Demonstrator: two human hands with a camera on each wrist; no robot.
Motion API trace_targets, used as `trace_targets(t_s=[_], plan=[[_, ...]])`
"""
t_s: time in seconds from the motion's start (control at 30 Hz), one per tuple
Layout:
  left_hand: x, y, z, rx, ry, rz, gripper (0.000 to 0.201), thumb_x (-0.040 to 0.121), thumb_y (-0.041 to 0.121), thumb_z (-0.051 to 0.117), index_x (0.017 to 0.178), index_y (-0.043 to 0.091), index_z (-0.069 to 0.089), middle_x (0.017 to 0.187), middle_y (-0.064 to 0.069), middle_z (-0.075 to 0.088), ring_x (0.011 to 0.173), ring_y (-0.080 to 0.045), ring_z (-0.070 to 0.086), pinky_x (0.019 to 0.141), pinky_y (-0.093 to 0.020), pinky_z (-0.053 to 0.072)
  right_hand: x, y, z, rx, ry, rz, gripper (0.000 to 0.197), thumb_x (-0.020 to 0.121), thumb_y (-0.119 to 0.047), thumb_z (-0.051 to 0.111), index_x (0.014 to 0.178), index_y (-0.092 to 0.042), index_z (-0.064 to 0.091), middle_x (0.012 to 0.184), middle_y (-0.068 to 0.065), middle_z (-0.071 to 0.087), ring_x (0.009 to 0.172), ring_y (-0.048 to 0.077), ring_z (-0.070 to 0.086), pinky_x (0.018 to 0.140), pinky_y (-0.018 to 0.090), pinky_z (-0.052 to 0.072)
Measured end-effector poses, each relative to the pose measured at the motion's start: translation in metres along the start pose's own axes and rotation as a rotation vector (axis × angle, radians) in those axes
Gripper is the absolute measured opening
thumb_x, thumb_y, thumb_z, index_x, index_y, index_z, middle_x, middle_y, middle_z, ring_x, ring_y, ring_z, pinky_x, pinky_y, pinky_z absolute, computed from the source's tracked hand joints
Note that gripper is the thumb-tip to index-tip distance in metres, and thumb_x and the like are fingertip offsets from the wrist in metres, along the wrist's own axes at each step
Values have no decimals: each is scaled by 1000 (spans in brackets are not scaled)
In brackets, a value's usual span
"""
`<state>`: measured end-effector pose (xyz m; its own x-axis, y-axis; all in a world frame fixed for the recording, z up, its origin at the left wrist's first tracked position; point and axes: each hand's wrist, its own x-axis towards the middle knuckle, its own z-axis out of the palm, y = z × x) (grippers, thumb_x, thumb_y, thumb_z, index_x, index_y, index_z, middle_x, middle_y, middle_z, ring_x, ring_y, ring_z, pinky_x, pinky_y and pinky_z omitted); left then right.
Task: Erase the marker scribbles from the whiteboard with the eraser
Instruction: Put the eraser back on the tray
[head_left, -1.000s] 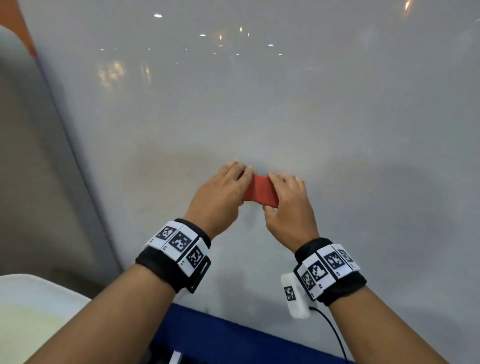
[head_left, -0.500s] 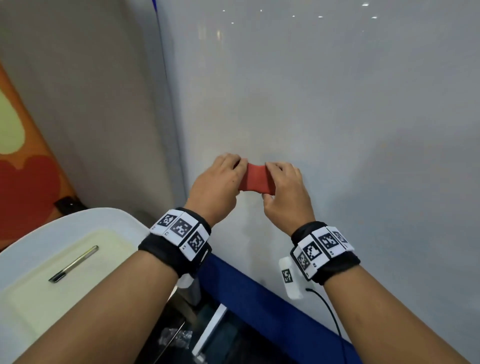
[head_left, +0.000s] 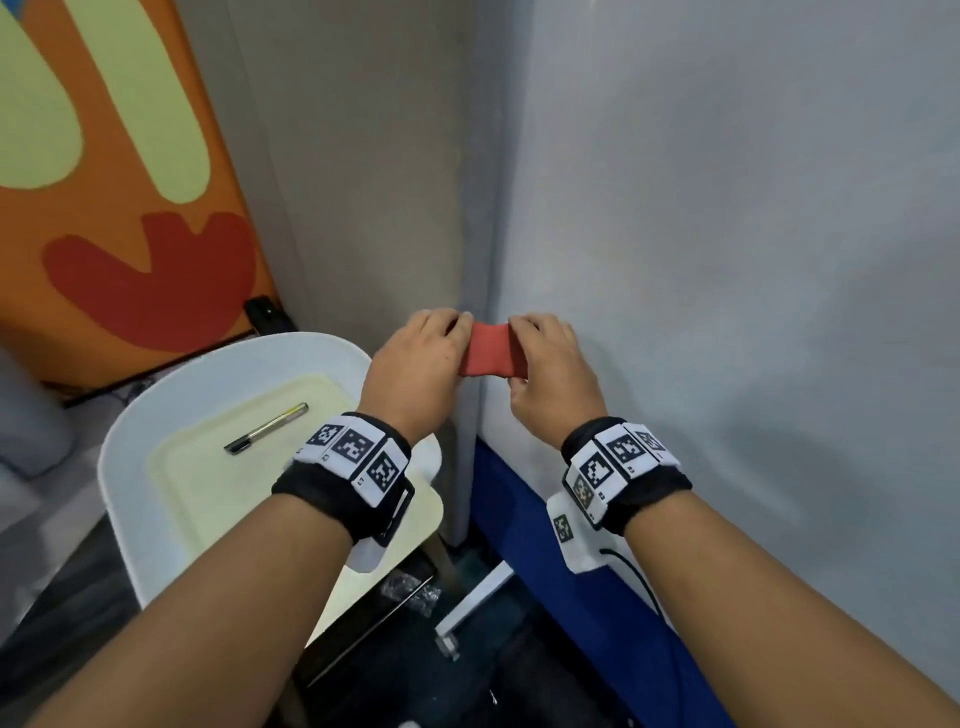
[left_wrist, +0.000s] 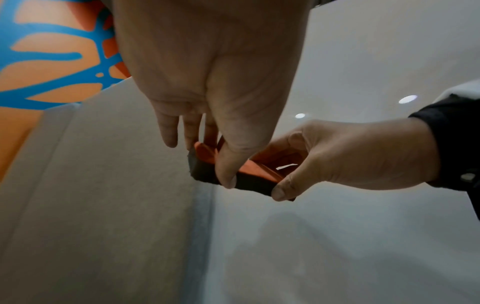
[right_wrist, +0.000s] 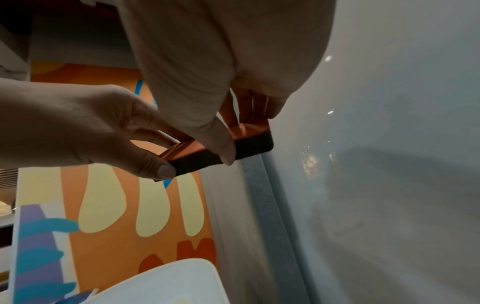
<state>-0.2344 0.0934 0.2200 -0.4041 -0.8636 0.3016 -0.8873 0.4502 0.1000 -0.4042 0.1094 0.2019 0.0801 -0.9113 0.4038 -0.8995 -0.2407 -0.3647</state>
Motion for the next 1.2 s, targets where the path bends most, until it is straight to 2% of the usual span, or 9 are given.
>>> trace_targets(t_s=[0.17, 0.27, 0.4, 0.53, 0.6, 0.73, 0.9, 1.03, 1.2], plan=[[-6, -57, 29, 12, -81, -96, 64, 88, 14, 65, 147, 10, 38, 139, -6, 46, 126, -26, 43, 90, -35, 44, 30, -22, 59, 25, -120, -36, 55, 79, 0, 63, 132, -8, 51, 131, 5, 49, 123, 23, 41, 97, 35, 45], [-9, -92, 47, 1, -124, -158, 65, 89, 15, 66, 147, 10, 38, 138, -7, 47, 124, -27, 43, 86, -36, 45, 47, -34, 95, 43, -186, -46, 55, 79, 2, 60, 132, -8, 51, 132, 3, 48, 126, 21, 38, 96, 28, 40], [-20, -136, 71, -7, -184, -232, 62, 89, 16, 67, 144, 10, 40, 134, -6, 48, 119, -26, 46, 80, -34, 42, 62, -52, 147, 75, -280, -75, 53, 75, 5, 58, 127, -5, 53, 128, 6, 50, 124, 24, 40, 96, 38, 46], [-37, -175, 97, -29, -236, -309, 62, 86, 16, 70, 142, 9, 43, 131, -8, 50, 116, -28, 48, 84, -38, 45, 68, -68, 197, 96, -368, -114, 50, 74, 6, 58, 123, -4, 55, 124, 8, 52, 121, 26, 43, 94, 41, 47], [-46, -191, 109, -36, -260, -352, 60, 84, 16, 72, 138, 8, 47, 129, -9, 52, 113, -29, 50, 83, -40, 48, 71, -76, 218, 89, -417, -134, 50, 74, 6, 58, 123, -5, 55, 124, 7, 52, 120, 25, 43, 93, 39, 48], [-65, -214, 133, -29, -306, -405, 59, 78, 16, 78, 131, 4, 54, 128, -13, 56, 115, -33, 53, 88, -43, 47, 70, -87, 255, 94, -517, -153, 52, 76, 6, 56, 127, -7, 54, 127, 5, 50, 122, 23, 42, 90, 39, 49], [-90, -237, 162, -24, -362, -496, 55, 78, 12, 75, 129, 7, 54, 122, -10, 55, 110, -33, 51, 76, -42, 46, 65, -103, 293, 74, -645, -198, 49, 80, 4, 55, 129, -6, 54, 129, 7, 50, 123, 25, 43, 90, 41, 49], [-104, -250, 176, -55, -360, -544, 59, 75, 10, 77, 129, 2, 54, 119, -15, 57, 107, -37, 53, 73, -44, 48, 68, -112, 318, 48, -701, -236, 49, 80, 1, 58, 128, -8, 53, 130, 7, 49, 124, 25, 43, 94, 39, 47], [-107, -260, 187, -95, -350, -576, 62, 78, 15, 76, 133, 0, 52, 123, -17, 56, 109, -38, 53, 74, -46, 51, 75, -116, 338, 67, -718, -240, 43, 80, -6, 58, 123, -11, 54, 126, 4, 48, 119, 22, 46, 89, 36, 47]])
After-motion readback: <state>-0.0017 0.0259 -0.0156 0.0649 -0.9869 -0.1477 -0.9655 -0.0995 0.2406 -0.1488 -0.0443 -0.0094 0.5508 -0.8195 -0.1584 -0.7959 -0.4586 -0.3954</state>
